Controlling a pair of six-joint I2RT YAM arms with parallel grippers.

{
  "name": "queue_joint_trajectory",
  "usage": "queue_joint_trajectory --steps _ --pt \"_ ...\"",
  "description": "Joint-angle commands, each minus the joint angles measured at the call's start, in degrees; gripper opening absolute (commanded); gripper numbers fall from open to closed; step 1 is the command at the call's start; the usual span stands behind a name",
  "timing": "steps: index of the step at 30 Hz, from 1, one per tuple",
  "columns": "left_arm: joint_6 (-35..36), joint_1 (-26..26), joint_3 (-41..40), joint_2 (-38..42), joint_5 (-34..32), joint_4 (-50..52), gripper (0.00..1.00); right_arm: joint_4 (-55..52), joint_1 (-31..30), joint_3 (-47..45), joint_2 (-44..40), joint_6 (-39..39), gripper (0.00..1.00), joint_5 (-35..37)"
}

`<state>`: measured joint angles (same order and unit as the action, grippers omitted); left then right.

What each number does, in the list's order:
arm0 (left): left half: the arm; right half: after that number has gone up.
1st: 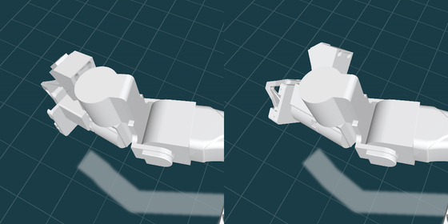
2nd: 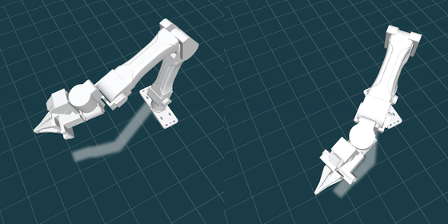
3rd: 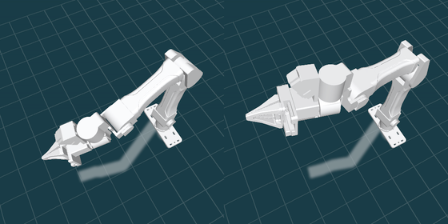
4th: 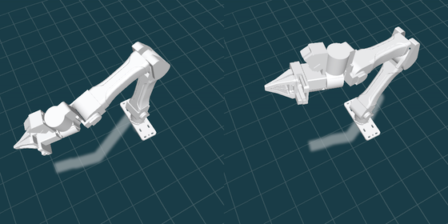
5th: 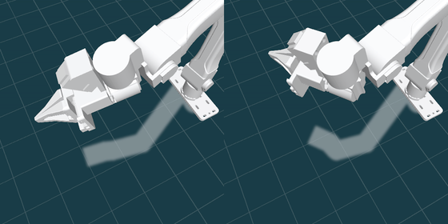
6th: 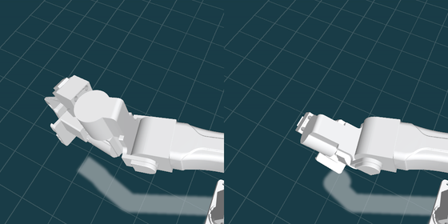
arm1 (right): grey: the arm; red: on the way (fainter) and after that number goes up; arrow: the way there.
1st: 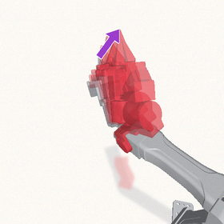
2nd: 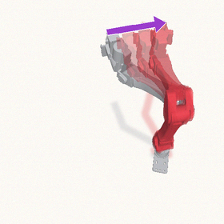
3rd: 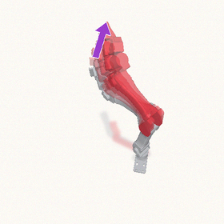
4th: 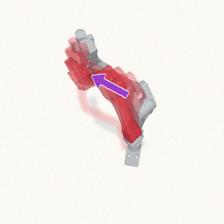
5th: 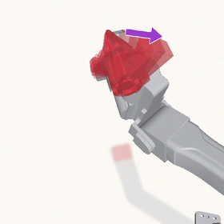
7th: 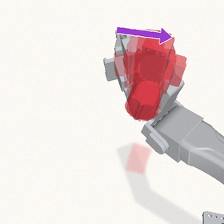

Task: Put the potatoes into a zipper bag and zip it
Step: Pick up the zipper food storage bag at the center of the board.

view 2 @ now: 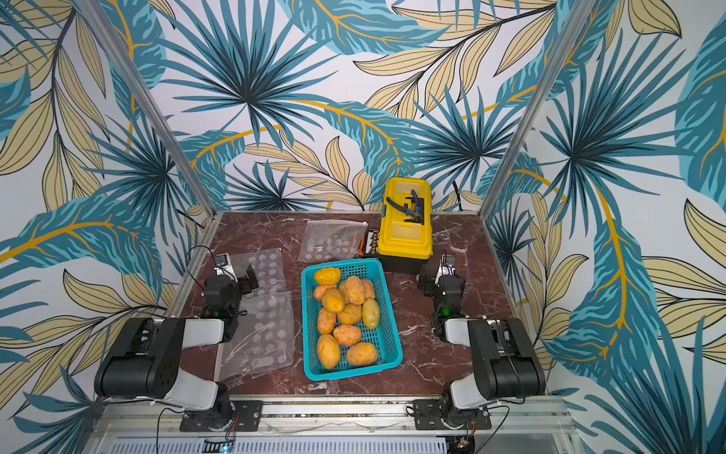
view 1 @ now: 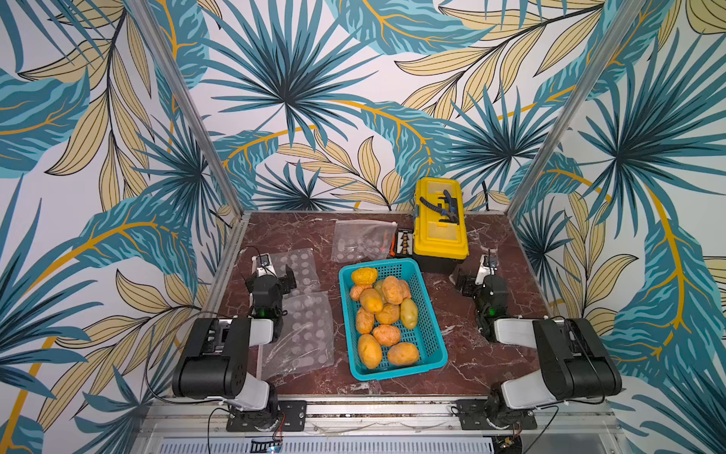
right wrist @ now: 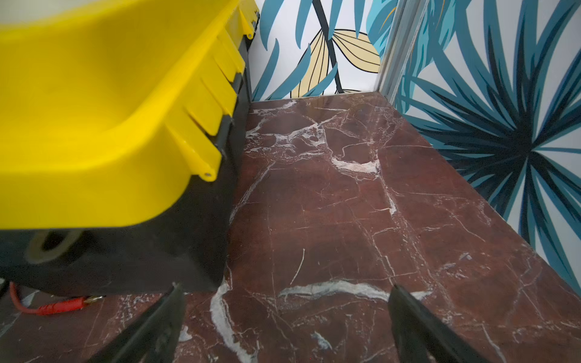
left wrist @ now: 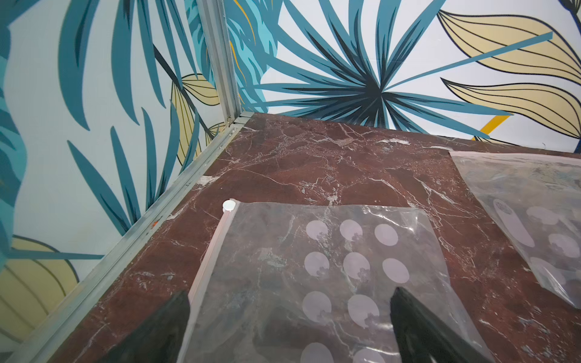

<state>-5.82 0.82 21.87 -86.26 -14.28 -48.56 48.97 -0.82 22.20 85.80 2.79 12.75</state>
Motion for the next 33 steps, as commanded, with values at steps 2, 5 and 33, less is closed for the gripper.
queue_joint_trajectory --steps 2,5,33 --pt "0.3 -0.2 0.2 -0.2 0.0 -0.3 0.99 -0.9 0.1 0.6 -0.7 0.3 1.0 -0.5" --pt "0.2 -0.2 0.2 -0.3 0.0 -0.2 0.99 -0.9 0.1 0.6 -0.7 0.3 0.99 -0.5" --pt "4.1 -5.9 -0.2 7.9 -15.2 1.0 0.99 -37.2 0.0 7.7 -36.0 18.2 1.0 12.2"
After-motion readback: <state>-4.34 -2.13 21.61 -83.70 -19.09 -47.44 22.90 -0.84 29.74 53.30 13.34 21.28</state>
